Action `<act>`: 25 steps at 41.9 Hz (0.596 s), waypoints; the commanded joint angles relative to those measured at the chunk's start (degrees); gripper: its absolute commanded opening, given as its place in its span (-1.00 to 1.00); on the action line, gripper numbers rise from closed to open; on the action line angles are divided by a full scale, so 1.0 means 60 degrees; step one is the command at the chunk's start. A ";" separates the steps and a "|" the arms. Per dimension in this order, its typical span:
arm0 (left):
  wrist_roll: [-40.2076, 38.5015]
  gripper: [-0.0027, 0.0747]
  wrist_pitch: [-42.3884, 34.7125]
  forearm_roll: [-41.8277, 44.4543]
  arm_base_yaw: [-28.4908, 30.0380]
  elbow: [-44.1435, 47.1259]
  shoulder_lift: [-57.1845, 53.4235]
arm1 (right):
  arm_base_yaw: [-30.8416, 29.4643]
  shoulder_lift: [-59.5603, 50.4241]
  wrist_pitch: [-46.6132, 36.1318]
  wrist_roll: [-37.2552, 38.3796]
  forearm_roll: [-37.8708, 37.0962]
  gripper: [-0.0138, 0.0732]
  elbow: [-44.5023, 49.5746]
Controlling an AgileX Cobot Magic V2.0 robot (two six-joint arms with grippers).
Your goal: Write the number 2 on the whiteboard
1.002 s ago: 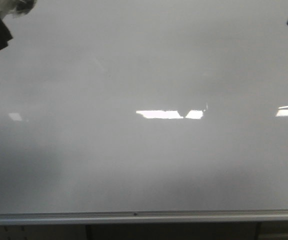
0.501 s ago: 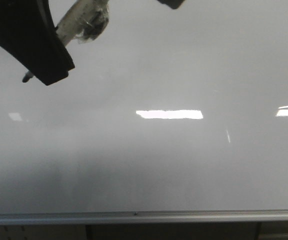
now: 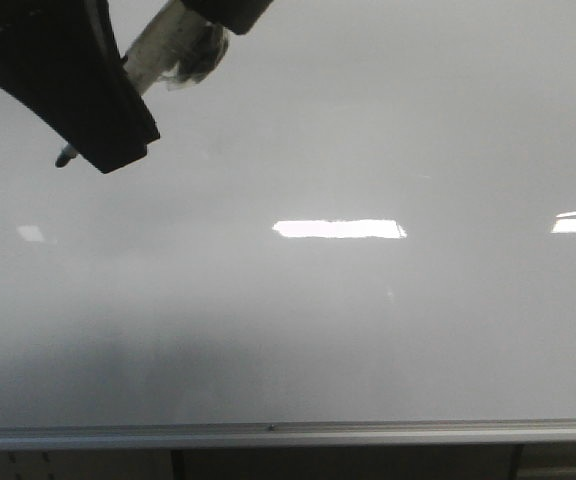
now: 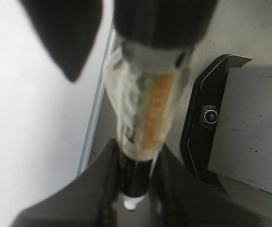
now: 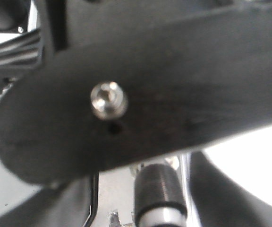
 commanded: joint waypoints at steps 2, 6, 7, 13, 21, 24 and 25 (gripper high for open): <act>0.0014 -0.98 -0.0350 -0.0205 -0.0086 -0.0310 -0.0253 | -0.0008 -0.0300 -0.0361 -0.0128 0.0458 -0.11 -0.0314; 0.0014 -0.98 -0.0350 -0.0205 -0.0086 -0.0310 -0.0253 | -0.0008 -0.0300 -0.0353 -0.0128 0.0324 -0.28 -0.0314; 0.0014 -0.98 -0.0374 -0.0205 -0.0086 -0.0310 -0.0253 | -0.0008 -0.0300 -0.0353 -0.0128 0.0303 -0.33 -0.0314; 0.0014 -0.93 -0.0517 -0.0205 -0.0086 -0.0310 -0.0253 | -0.0008 -0.0300 -0.0265 -0.0128 0.0270 -0.50 -0.0314; 0.0014 -0.19 -0.0747 -0.0205 -0.0068 -0.0310 -0.0344 | -0.0032 -0.0300 -0.0243 0.0080 0.0205 -0.56 -0.0314; 0.0014 0.08 -0.0881 -0.0200 0.0039 -0.0310 -0.0524 | -0.0039 -0.0335 -0.0243 0.0311 -0.0086 -0.56 -0.0314; -0.0007 0.15 -0.0903 -0.0200 0.0095 -0.0310 -0.0589 | -0.0039 -0.0358 -0.0243 0.0463 -0.0220 -0.56 -0.0314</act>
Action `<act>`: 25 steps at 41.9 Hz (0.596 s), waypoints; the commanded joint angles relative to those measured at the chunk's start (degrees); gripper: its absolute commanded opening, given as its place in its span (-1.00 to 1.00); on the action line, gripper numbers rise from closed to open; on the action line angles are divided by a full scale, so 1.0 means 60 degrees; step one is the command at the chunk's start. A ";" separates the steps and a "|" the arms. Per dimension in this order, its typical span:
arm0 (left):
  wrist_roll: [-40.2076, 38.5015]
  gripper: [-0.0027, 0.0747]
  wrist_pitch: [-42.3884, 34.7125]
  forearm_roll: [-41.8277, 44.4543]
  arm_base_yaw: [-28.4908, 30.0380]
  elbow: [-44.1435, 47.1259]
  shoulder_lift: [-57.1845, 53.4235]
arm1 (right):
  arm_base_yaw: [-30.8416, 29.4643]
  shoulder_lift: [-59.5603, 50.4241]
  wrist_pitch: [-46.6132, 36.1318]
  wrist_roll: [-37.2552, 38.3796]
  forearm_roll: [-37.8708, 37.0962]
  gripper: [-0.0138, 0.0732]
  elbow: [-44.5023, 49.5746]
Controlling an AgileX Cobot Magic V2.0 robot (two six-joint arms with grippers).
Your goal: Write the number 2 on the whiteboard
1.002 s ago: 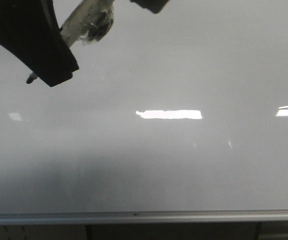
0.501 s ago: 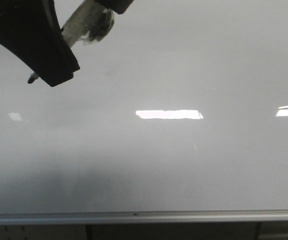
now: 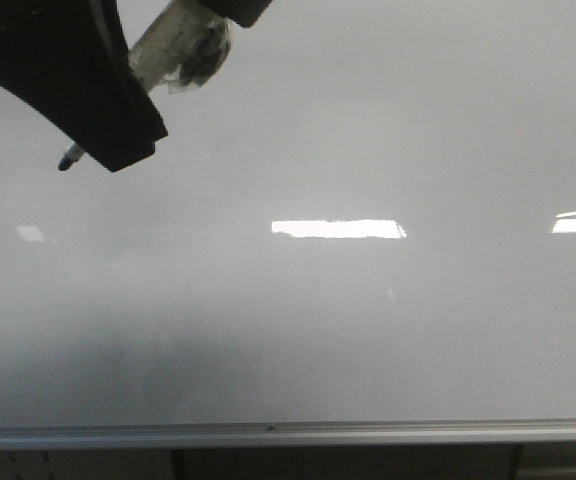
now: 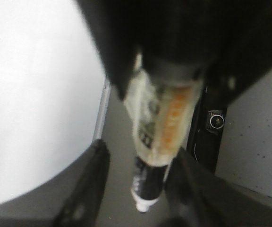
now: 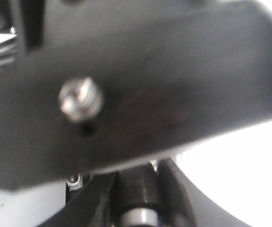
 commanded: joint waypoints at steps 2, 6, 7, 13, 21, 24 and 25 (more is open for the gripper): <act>-0.0301 0.21 -0.0588 -0.0219 0.0294 -0.0310 -0.0716 | -0.0039 -0.0421 -0.0156 0.0583 -0.0384 -0.56 -0.0314; -0.0594 0.21 -0.0588 -0.0219 0.0711 -0.0275 -0.1137 | -0.0134 -0.0560 -0.0005 0.1449 -0.1181 -0.56 -0.0304; -0.0675 0.21 -0.0588 -0.0219 0.0866 -0.0234 -0.1284 | -0.0168 -0.0616 0.0046 0.1697 -0.1396 -0.56 -0.0292; -0.1111 0.21 -0.0683 -0.0277 0.1731 0.0041 -0.2068 | -0.0544 -0.0955 0.0205 0.2845 -0.2130 -0.56 -0.0146; -0.1969 0.21 -0.1209 -0.0386 0.2949 0.0951 -0.3422 | -0.1568 -0.1979 -0.0845 0.3843 -0.2226 -0.56 0.0925; -0.2329 0.21 -0.1419 -0.0405 0.3352 0.1315 -0.3856 | -0.2017 -0.2503 -0.1354 0.4140 -0.2226 -0.56 0.1502; -0.2526 0.21 -0.1511 -0.0405 0.3552 0.1481 -0.4019 | -0.2209 -0.2653 -0.1549 0.4245 -0.2226 -0.56 0.1661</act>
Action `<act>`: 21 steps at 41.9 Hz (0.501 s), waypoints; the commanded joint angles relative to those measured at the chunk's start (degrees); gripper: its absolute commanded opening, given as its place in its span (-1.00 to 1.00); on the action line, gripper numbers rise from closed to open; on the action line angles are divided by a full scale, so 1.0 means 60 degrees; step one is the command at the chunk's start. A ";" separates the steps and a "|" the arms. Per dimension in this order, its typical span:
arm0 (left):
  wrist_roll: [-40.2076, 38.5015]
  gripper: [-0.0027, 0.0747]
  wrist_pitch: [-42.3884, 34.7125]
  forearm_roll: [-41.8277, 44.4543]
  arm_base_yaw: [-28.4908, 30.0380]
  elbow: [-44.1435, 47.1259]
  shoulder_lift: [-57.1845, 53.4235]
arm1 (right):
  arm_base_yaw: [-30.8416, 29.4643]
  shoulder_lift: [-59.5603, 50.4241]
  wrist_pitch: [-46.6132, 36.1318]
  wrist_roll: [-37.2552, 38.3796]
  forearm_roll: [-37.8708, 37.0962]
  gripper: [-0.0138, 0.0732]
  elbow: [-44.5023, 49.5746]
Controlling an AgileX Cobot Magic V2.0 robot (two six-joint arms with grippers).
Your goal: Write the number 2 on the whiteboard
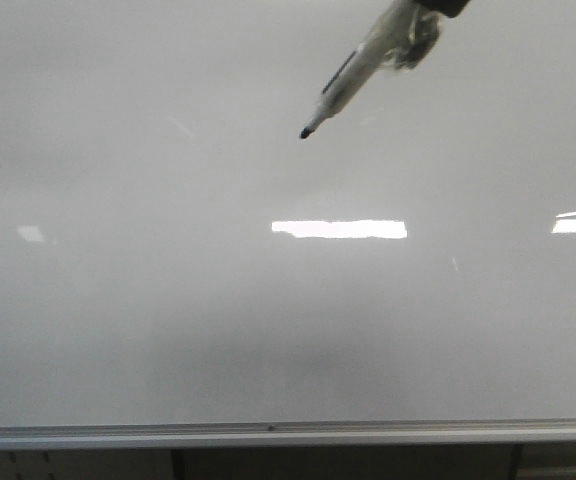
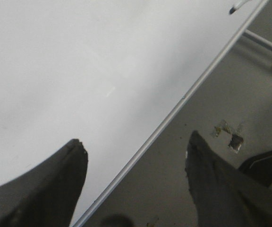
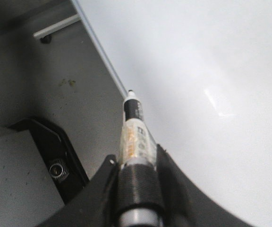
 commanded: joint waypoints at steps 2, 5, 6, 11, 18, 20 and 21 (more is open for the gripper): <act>-0.0898 0.21 -0.0913 -0.0304 0.0672 0.0339 -0.0852 | -0.0843 -0.1112 -0.1329 0.0616 0.0061 -0.56 0.0647; -0.1218 0.21 -0.1115 -0.0329 0.1025 0.0634 -0.1207 | -0.1412 -0.1719 -0.1809 0.0919 0.0070 -0.56 0.1211; -0.1340 0.21 -0.1167 -0.0329 0.1147 0.0743 -0.1332 | -0.1559 -0.1951 -0.1956 0.1039 0.0071 -0.56 0.1454; -0.1361 0.21 -0.1257 -0.0329 0.1475 0.1066 -0.1744 | -0.2340 -0.3058 -0.2999 0.1554 0.0115 -0.56 0.2686; -0.1361 0.21 -0.1372 -0.0403 0.1496 0.1123 -0.1800 | -0.2736 -0.4504 -0.4790 0.2088 0.0172 -0.56 0.4609; -0.1361 0.21 -0.1410 -0.0403 0.1496 0.1123 -0.1800 | -0.2736 -0.4839 -0.5313 0.2096 0.0217 -0.56 0.5122; -0.1361 0.21 -0.1426 -0.0403 0.1496 0.1123 -0.1800 | -0.2736 -0.4986 -0.5510 0.2096 0.0225 -0.56 0.5390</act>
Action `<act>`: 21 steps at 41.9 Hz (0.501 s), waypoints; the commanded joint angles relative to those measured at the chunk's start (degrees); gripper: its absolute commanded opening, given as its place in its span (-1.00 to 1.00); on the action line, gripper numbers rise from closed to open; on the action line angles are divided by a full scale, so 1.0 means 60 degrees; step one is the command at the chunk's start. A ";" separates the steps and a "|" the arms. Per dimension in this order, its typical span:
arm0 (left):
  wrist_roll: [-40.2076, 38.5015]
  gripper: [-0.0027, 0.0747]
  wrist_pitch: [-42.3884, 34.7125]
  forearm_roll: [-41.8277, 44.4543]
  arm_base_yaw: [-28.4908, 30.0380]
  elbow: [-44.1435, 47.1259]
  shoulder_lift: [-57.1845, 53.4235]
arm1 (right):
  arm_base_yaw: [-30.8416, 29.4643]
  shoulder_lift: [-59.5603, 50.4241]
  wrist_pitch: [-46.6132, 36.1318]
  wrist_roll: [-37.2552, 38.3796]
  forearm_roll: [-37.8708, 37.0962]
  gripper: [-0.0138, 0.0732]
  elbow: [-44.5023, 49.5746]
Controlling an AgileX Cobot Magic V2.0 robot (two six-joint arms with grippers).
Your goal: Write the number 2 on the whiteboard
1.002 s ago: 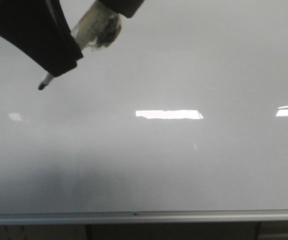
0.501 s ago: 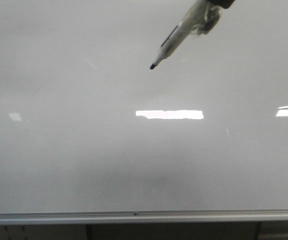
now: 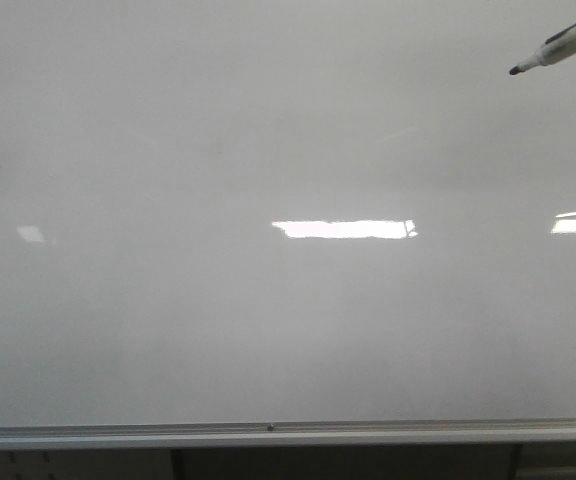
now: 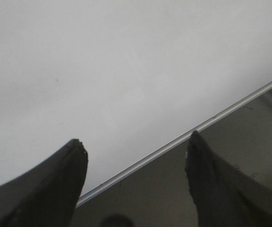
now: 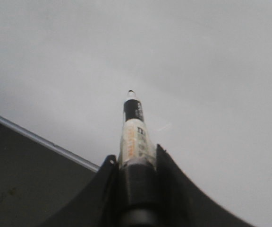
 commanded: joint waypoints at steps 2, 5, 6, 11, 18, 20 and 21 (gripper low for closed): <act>-0.0098 0.21 -0.0770 -0.0312 -0.0003 -0.0244 -0.0058 | -0.0068 -0.0696 -0.2038 0.0091 0.0215 -0.56 0.0825; -0.0098 0.21 -0.0925 -0.0384 -0.0003 -0.0244 -0.0058 | -0.0068 -0.0810 -0.2774 0.0091 0.0215 -0.56 0.1365; -0.0098 0.21 -0.0958 -0.0400 -0.0003 -0.0244 -0.0058 | -0.0068 -0.0802 -0.3085 0.0091 0.0215 -0.56 0.1471; -0.0098 0.21 -0.1171 -0.0446 -0.0003 -0.0244 -0.0058 | -0.0056 -0.0598 -0.4240 0.0091 0.0224 -0.56 0.1773; -0.0098 0.21 -0.1316 -0.0485 -0.0003 -0.0244 -0.0058 | -0.0007 0.0186 -0.5721 0.0071 0.0205 -0.56 0.1755; -0.0098 0.21 -0.1353 -0.0484 -0.0003 -0.0244 -0.0058 | 0.0060 0.0517 -0.6170 0.0037 0.0144 -0.56 0.1755; -0.0098 0.21 -0.1367 -0.0484 -0.0003 -0.0244 -0.0058 | 0.0119 0.0647 -0.6429 0.0028 0.0037 -0.56 0.1755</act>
